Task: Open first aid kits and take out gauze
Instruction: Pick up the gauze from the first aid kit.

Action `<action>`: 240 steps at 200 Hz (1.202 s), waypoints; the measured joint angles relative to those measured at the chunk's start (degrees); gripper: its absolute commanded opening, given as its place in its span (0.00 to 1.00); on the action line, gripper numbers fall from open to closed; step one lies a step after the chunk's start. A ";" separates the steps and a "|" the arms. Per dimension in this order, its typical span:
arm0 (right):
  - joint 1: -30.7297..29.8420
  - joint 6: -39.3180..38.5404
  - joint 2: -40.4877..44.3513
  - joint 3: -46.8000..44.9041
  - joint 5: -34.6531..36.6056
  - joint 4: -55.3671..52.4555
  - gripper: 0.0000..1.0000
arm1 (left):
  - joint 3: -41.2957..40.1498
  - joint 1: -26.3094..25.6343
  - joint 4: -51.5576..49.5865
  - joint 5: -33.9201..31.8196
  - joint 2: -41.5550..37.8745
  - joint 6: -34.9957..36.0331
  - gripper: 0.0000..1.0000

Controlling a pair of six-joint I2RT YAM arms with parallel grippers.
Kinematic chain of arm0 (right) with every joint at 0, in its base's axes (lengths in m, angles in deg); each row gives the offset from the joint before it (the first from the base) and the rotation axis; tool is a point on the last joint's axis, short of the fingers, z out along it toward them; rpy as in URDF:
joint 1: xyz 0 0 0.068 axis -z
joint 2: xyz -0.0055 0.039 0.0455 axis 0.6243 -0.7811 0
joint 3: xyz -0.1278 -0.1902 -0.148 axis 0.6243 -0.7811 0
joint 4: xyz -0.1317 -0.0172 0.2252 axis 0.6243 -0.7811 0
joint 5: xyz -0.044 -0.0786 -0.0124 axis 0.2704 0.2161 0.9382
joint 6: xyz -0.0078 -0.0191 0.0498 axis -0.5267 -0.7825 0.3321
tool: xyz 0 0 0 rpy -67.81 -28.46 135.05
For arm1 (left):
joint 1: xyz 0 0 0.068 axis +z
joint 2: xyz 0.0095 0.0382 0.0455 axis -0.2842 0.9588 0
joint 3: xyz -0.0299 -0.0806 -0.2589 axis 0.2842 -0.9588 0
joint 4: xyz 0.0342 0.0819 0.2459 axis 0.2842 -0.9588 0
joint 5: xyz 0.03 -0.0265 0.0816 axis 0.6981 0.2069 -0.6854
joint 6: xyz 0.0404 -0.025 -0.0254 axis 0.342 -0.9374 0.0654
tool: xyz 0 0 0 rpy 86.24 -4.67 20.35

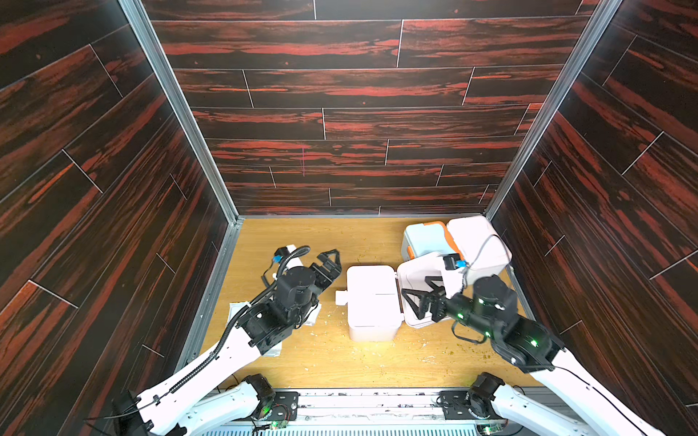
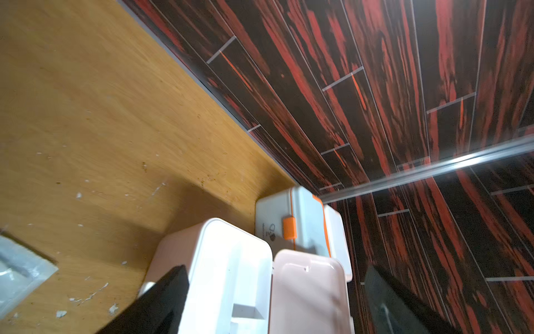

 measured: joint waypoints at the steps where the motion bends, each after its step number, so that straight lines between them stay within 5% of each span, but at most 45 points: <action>1: 0.00 0.00 0.33 -0.17 0.20 0.04 0.99 | 0.11 0.00 -0.02 0.17 0.11 0.11 1.00; 54: 0.00 1.09 16.04 -6.95 8.52 1.49 0.99 | 5.38 -1.11 -3.56 9.20 10.49 6.51 1.00; 96: 0.00 2.25 22.91 -9.05 13.84 0.94 0.99 | 17.86 -7.82 -10.69 10.19 21.77 13.38 0.95; 173: 0.00 4.98 10.73 -9.22 10.47 -1.33 0.99 | 28.33 -12.33 -24.52 9.99 33.16 21.16 0.88; 218: 0.00 5.73 5.18 -9.51 6.56 -1.31 0.99 | 30.14 -13.44 -29.49 8.90 36.87 21.99 0.64; 240: 0.00 5.95 4.13 -9.51 6.03 -1.31 0.99 | 31.76 -13.81 -32.20 7.23 39.15 21.90 0.61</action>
